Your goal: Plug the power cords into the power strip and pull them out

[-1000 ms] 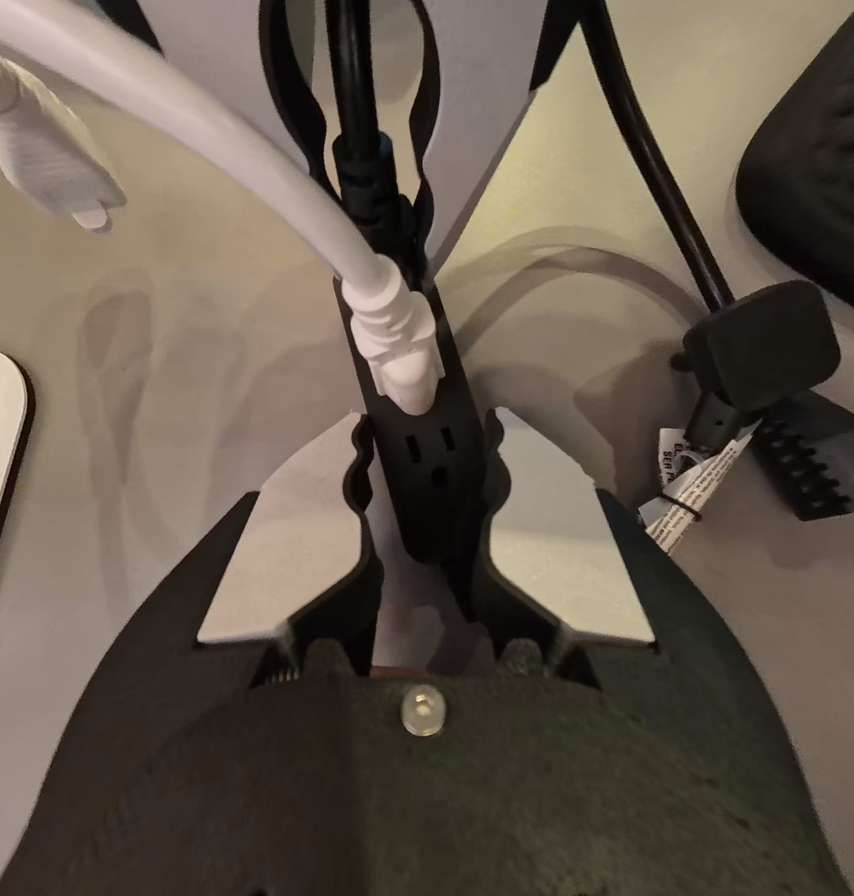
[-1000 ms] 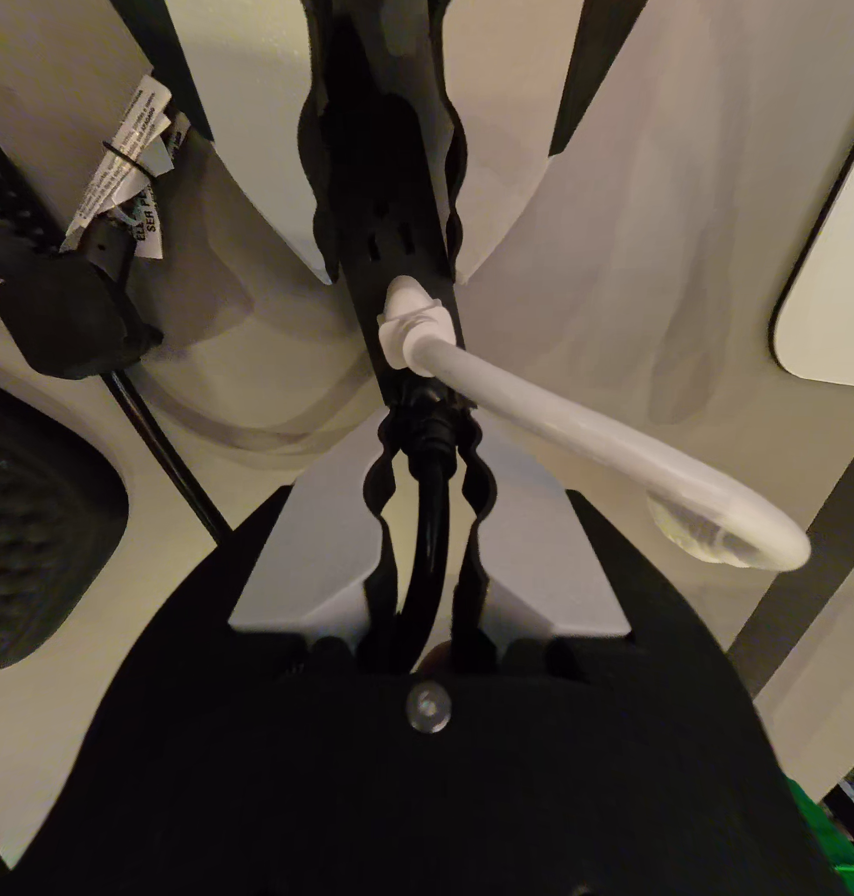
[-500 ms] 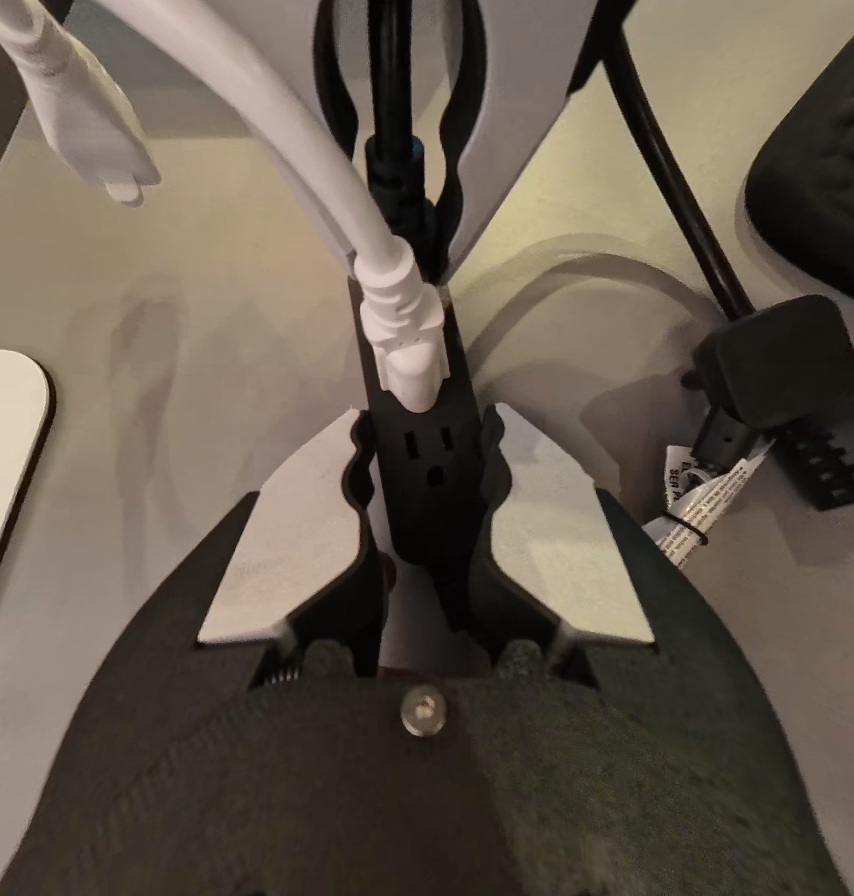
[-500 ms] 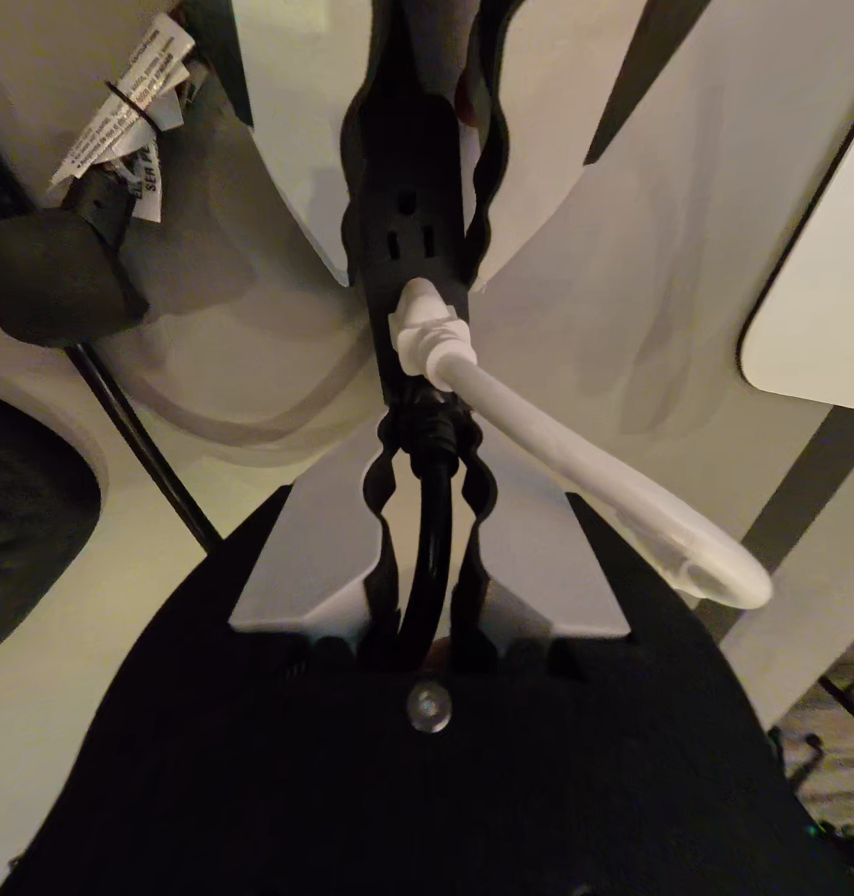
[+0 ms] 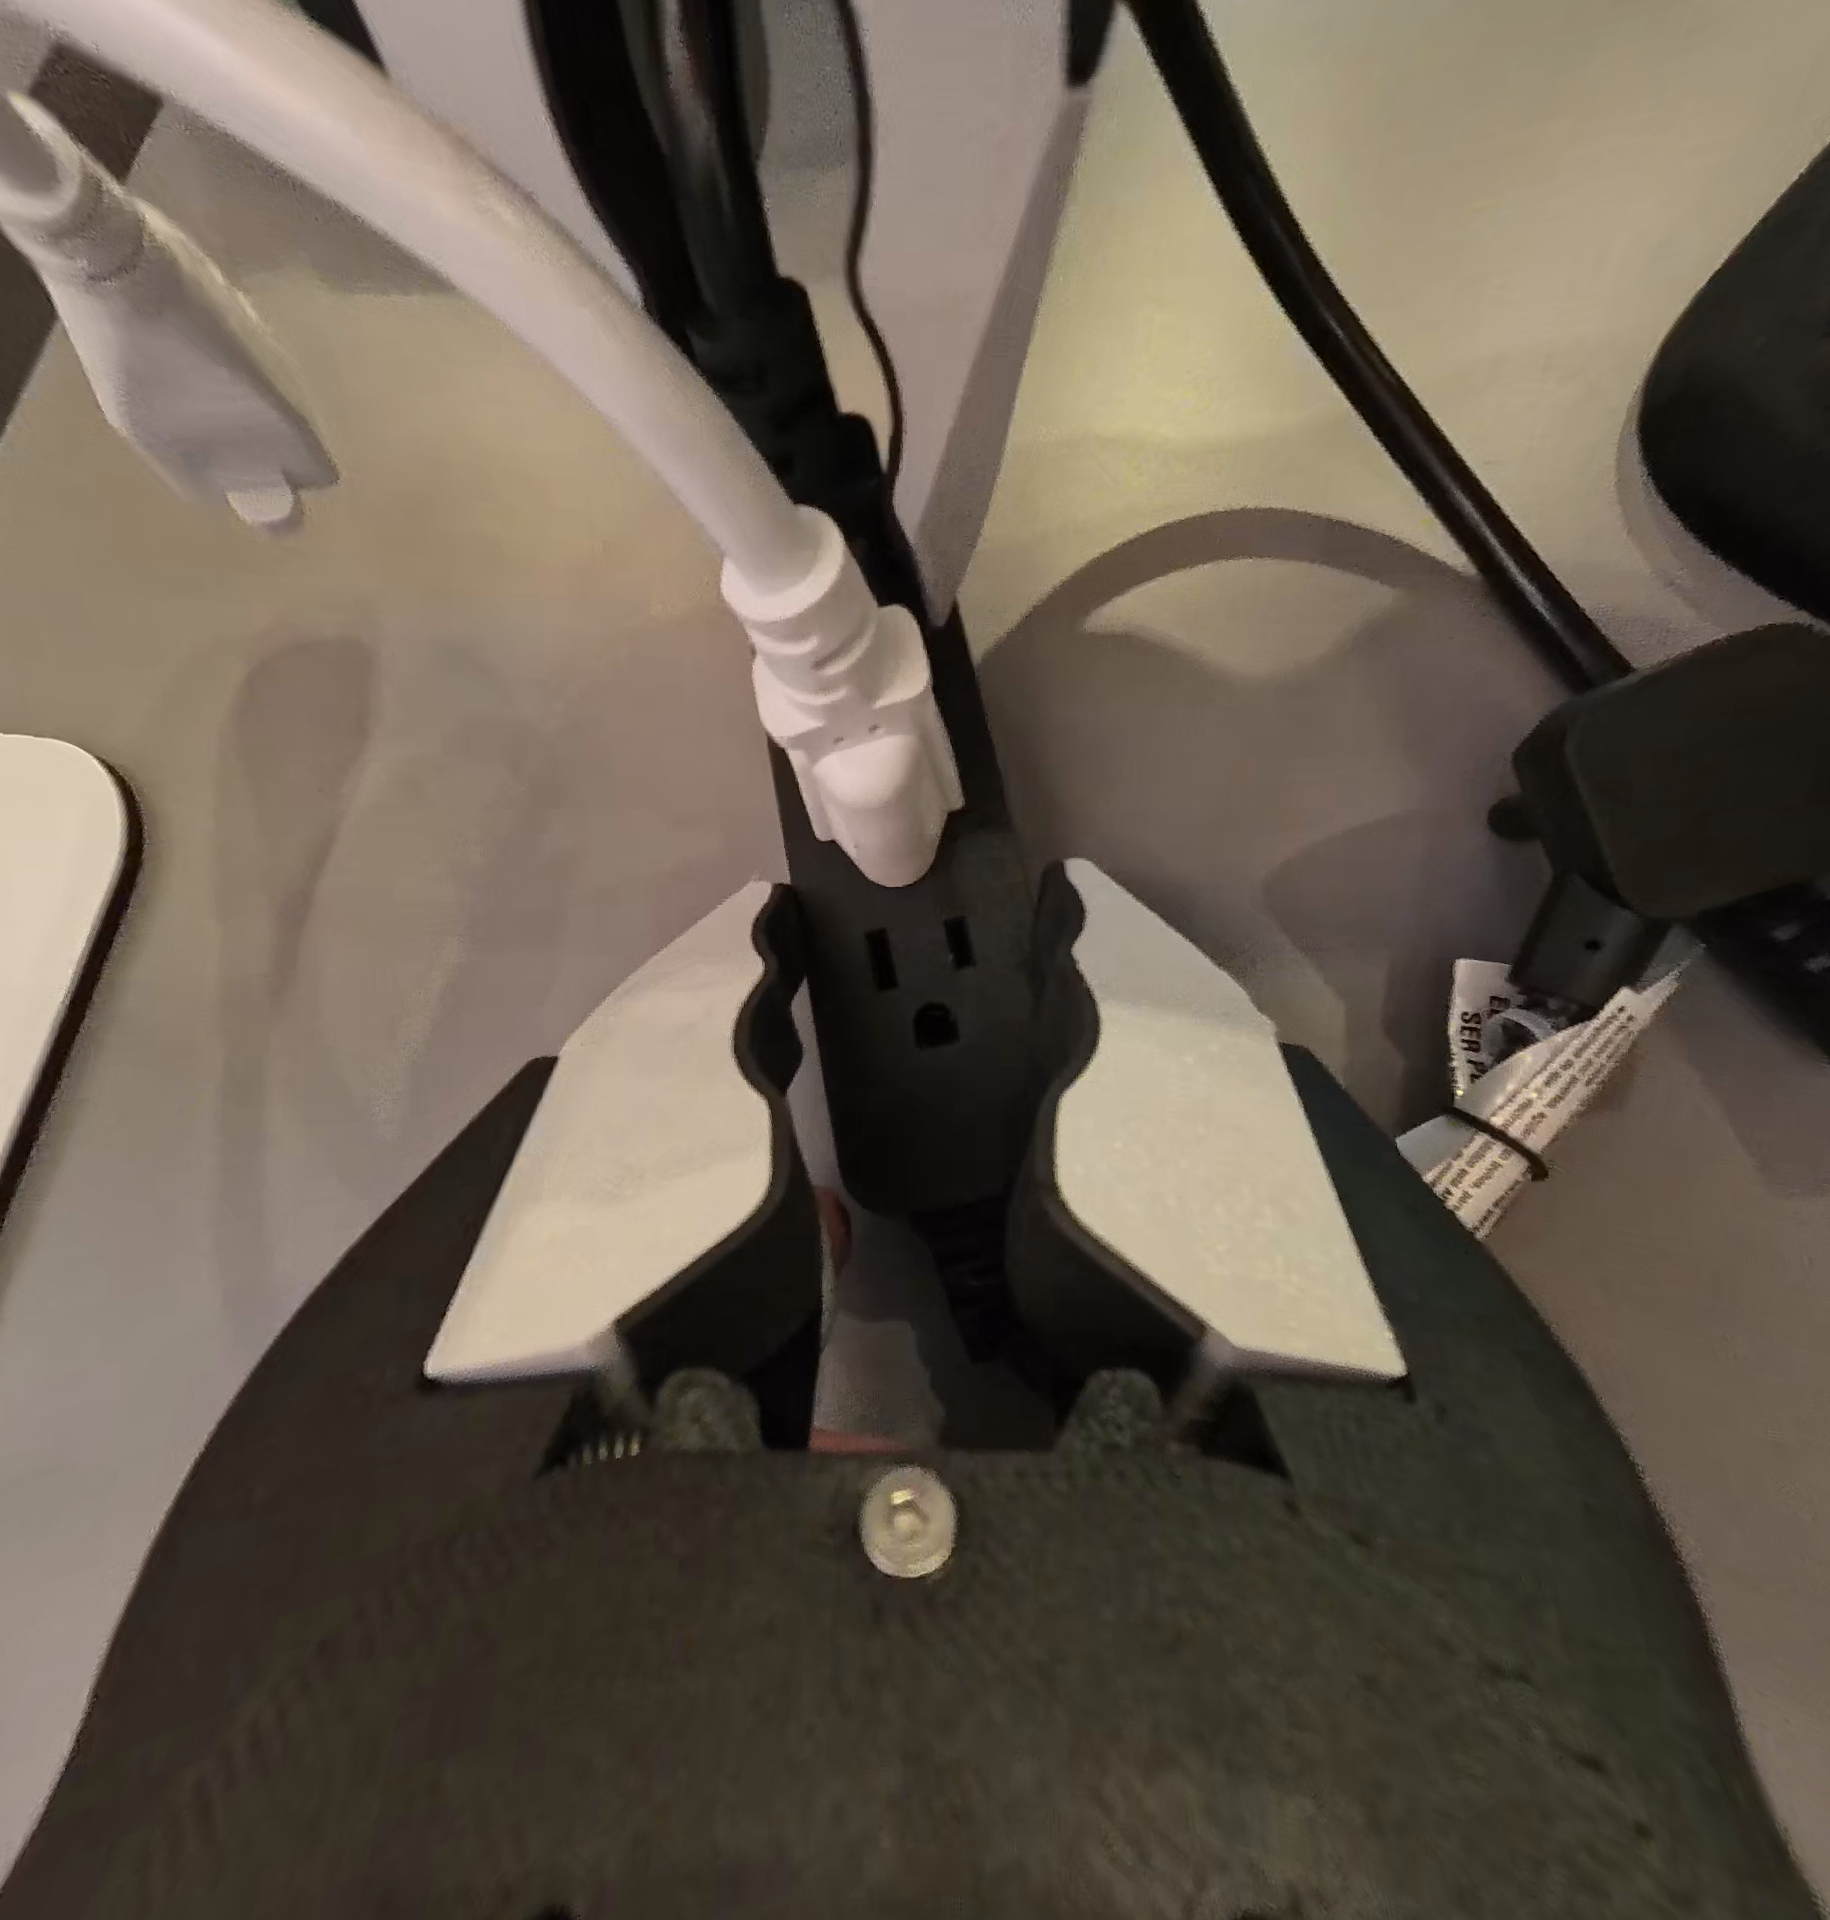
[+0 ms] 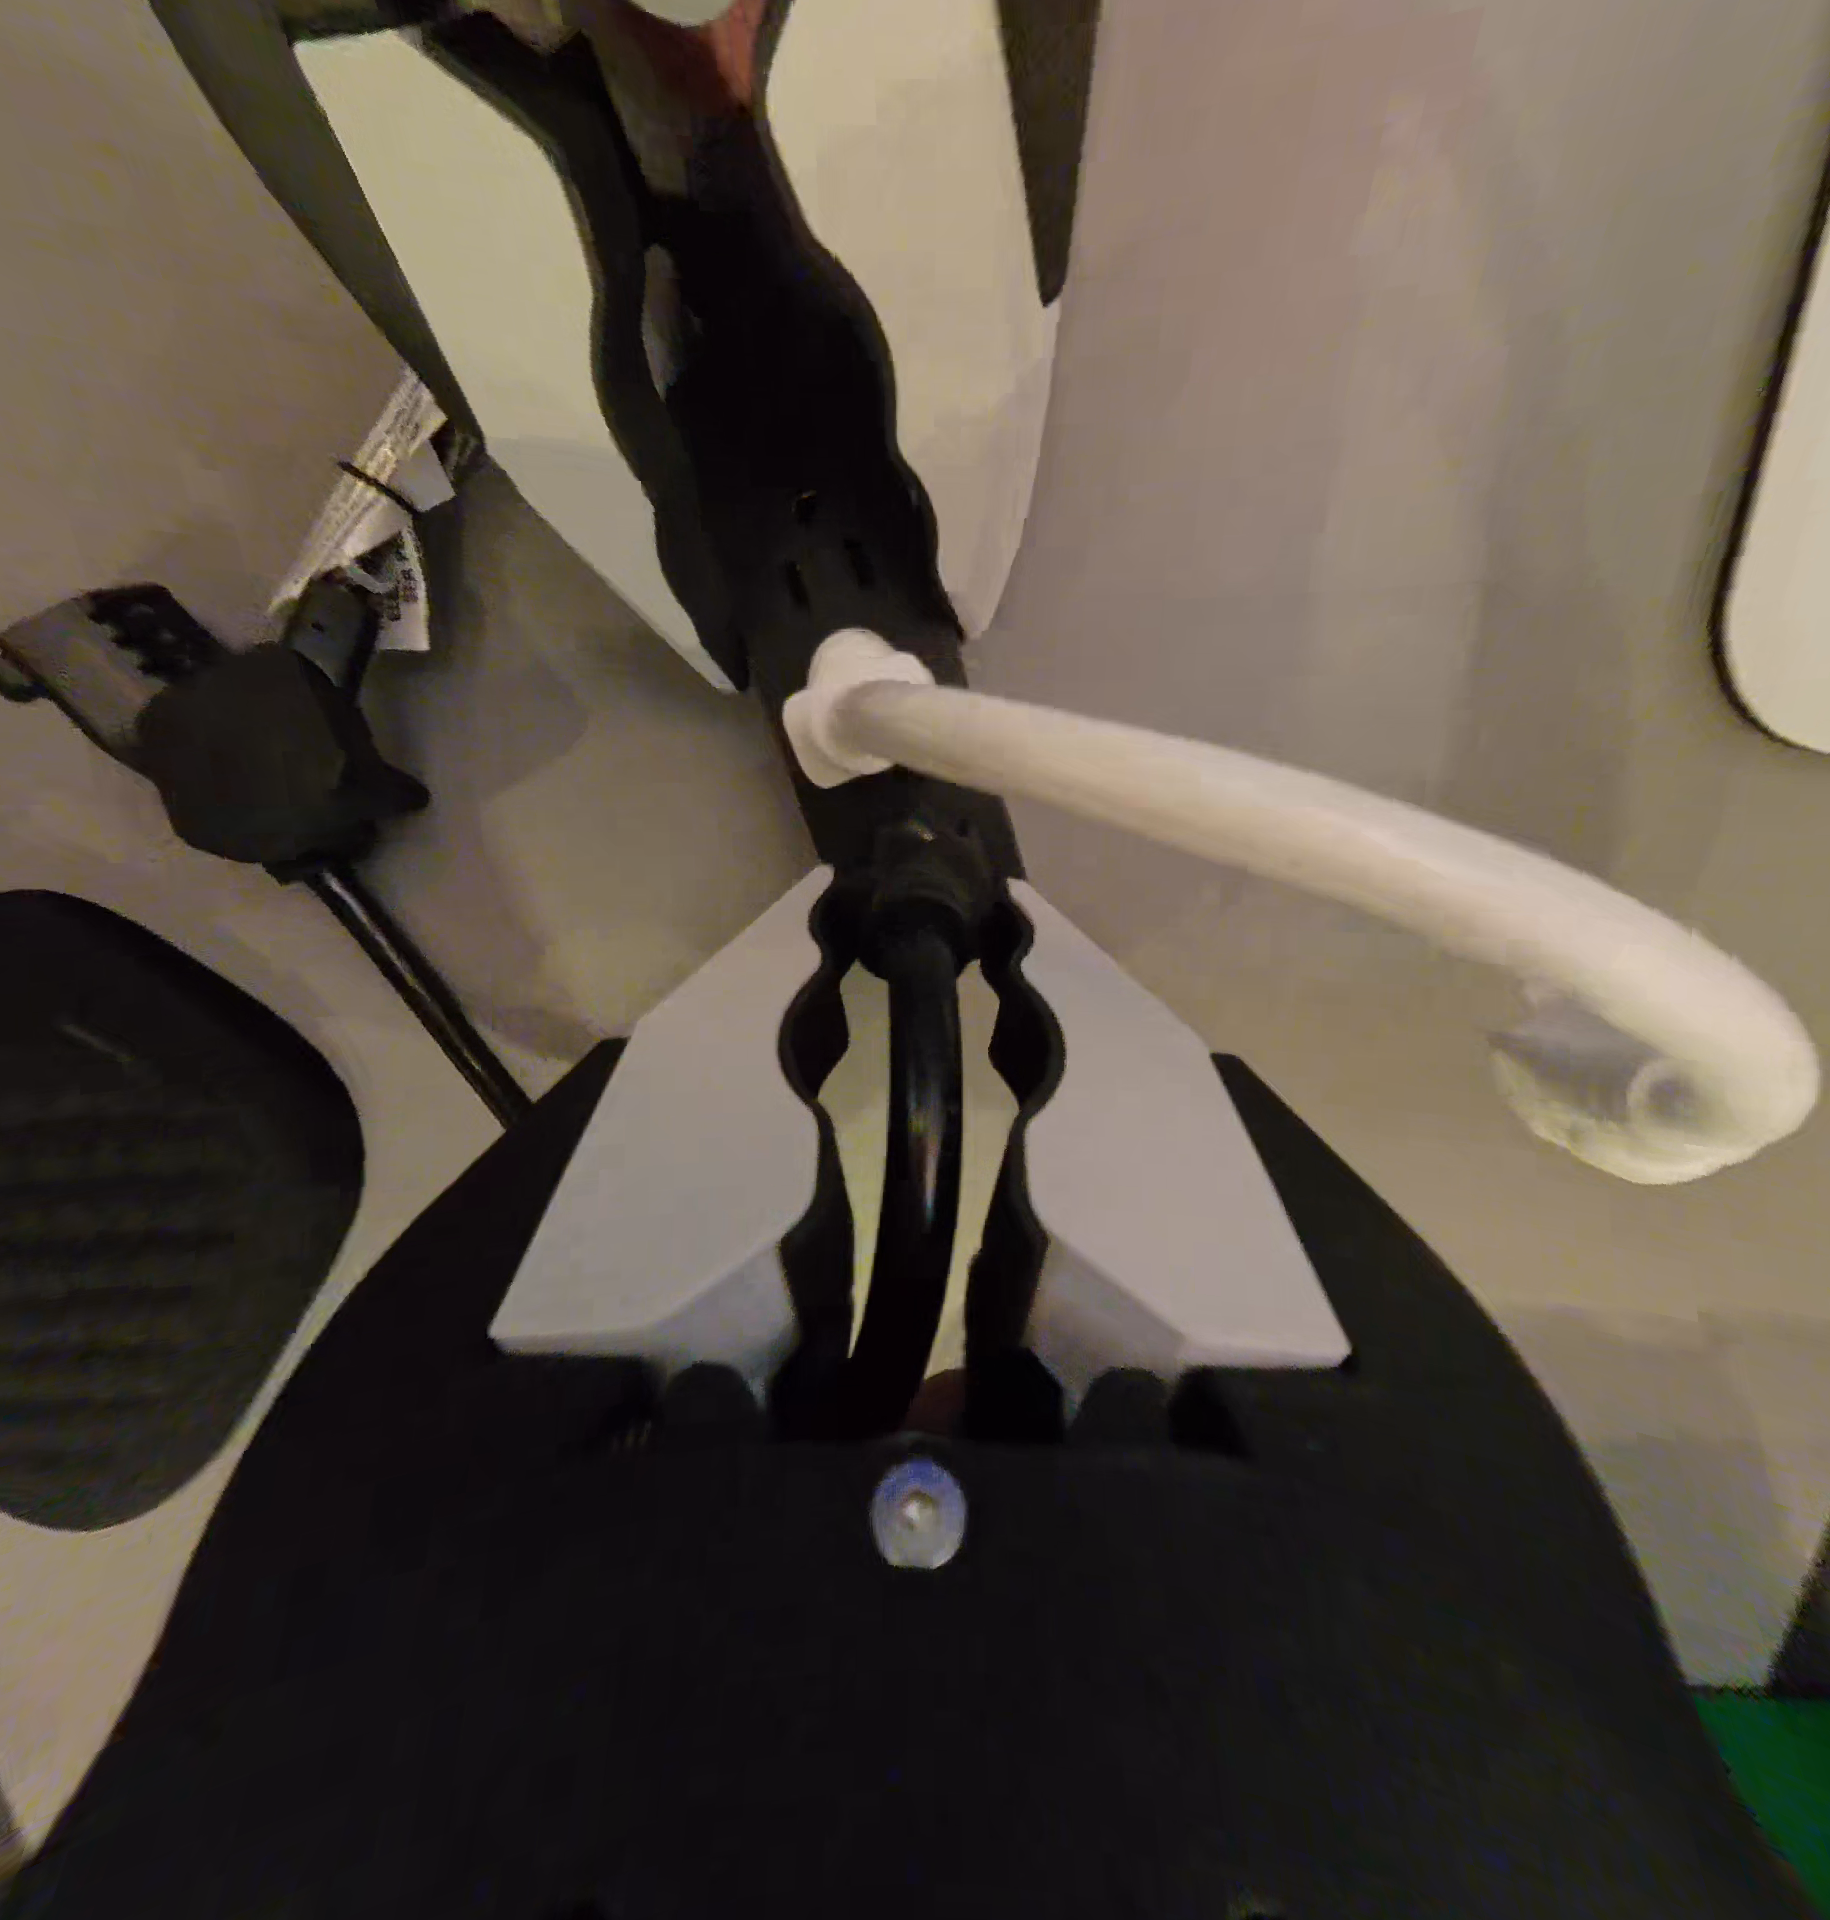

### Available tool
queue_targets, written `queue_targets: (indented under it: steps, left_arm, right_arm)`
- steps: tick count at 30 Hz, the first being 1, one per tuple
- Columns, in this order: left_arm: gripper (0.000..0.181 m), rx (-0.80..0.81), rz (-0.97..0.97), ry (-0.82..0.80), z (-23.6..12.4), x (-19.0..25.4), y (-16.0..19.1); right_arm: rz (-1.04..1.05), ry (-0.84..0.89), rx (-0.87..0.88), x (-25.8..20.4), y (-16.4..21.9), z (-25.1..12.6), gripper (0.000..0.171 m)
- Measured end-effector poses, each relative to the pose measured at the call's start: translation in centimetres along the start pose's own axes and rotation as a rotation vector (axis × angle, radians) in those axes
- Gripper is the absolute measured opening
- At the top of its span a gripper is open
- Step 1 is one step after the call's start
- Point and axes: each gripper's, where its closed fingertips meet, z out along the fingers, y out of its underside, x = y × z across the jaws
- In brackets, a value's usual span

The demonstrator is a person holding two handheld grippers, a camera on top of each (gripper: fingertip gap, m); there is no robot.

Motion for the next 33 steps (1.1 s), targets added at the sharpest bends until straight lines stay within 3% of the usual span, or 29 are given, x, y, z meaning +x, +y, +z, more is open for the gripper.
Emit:
queue_targets:
  steps: [8,17,24,31,33]
  left_arm:
    - [0.046,0.009,-0.006,0.014,-0.04,0.10,-0.12]
    - [0.046,0.002,-0.039,0.008,0.10,-0.25,-0.08]
    - [0.047,0.003,-0.025,0.003,0.10,-0.17,-0.10]
    - [0.045,0.000,-0.019,-0.009,0.17,-0.17,-0.11]
    - [0.045,-0.003,-0.025,-0.014,0.20,-0.31,-0.08]
  right_arm:
    - [-0.172,0.229,-0.095,-0.29,-0.01,-0.32,0.022]
    - [0.138,-0.045,0.129,0.52,-0.18,-0.25,0.020]
    - [-0.090,0.260,-0.087,0.09,-0.05,-0.64,0.022]
    - [0.141,-0.017,0.128,0.29,-0.09,-0.53,0.020]
    - [0.111,0.006,0.106,0.42,-0.07,-0.52,0.020]
